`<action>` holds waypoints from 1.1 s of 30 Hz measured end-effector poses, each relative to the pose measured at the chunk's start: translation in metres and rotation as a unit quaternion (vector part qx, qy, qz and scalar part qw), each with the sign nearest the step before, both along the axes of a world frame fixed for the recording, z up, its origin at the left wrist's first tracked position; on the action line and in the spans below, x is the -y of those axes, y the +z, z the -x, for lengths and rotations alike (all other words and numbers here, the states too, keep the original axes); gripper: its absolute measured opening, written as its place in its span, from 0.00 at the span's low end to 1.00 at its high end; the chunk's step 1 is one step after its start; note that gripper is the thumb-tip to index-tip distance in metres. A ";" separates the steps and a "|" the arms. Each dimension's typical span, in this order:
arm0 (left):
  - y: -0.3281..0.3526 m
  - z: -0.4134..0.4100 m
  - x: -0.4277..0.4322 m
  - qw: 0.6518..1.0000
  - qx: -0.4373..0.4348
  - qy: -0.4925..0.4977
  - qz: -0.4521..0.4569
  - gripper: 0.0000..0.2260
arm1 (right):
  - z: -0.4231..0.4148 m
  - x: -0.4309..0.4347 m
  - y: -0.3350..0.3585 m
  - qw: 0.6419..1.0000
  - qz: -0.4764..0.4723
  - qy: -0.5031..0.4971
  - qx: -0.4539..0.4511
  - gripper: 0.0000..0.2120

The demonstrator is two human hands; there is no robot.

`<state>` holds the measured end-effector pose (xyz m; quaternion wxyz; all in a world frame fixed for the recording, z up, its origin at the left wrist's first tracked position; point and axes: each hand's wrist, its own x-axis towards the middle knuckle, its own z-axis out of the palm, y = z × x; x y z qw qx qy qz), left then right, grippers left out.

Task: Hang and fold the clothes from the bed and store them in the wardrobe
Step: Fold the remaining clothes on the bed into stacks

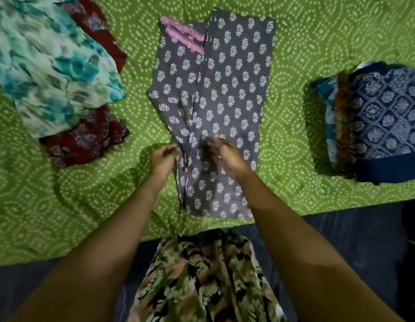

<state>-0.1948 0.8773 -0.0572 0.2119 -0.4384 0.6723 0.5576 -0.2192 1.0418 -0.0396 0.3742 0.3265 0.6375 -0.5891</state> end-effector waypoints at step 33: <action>-0.005 0.131 -0.093 0.766 -0.157 -0.615 0.103 0.23 | 0.037 -0.002 -0.046 0.918 -0.194 -0.306 -0.162 0.14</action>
